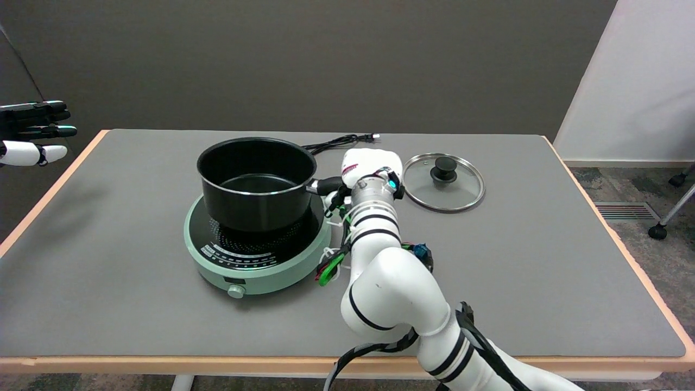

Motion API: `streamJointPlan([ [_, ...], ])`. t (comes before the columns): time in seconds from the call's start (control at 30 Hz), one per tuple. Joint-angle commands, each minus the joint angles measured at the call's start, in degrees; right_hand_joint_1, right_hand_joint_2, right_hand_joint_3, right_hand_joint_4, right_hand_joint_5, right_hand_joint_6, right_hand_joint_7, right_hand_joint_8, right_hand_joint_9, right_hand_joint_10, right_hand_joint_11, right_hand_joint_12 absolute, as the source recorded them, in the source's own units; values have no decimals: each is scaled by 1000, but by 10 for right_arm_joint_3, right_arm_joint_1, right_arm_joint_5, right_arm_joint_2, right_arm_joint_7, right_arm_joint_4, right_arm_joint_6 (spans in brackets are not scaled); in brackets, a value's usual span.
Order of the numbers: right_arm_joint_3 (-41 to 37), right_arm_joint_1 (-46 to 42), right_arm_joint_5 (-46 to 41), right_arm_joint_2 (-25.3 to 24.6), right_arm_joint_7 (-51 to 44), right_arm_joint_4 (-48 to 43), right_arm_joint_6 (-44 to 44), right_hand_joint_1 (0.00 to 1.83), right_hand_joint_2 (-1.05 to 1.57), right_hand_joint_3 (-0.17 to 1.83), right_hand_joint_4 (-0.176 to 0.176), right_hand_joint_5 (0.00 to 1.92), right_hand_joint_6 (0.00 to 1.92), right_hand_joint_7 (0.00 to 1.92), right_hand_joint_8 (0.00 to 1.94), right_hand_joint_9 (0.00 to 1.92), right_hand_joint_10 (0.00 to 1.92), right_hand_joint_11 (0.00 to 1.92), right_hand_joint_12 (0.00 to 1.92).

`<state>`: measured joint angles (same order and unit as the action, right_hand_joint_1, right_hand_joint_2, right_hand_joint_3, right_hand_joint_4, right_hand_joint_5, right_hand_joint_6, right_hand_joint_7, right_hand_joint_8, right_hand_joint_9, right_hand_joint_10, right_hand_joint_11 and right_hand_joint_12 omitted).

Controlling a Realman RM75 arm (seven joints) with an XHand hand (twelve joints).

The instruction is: Pick up the soup pot.

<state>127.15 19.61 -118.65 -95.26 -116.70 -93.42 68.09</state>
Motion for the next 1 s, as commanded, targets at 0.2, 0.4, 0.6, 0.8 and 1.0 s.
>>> streamJointPlan([
  [0.2, -9, -10, 22, 39, 2, -24, -45, 905, 1192, 763, -73, 1830, 1830, 1830, 1830, 1830, 1830, 1830, 1830],
  [0.4, -12, -13, 76, 55, 3, -28, -71, 910, 1211, 823, -73, 1833, 1833, 1833, 1833, 1833, 1833, 1833, 1833],
  [0.6, -17, -26, 128, 73, 3, -41, -93, 908, 1221, 851, -73, 1835, 1835, 1835, 1835, 1835, 1835, 1835, 1835],
  [0.8, -27, -44, 188, 105, 12, -72, -93, 900, 1238, 882, -69, 1850, 1850, 1850, 1850, 1850, 1850, 1850, 1850],
  [1.0, -57, -83, 215, 142, 24, -116, -89, 880, 1267, 932, -48, 1902, 1902, 1902, 1902, 1902, 1902, 1902, 1902],
])
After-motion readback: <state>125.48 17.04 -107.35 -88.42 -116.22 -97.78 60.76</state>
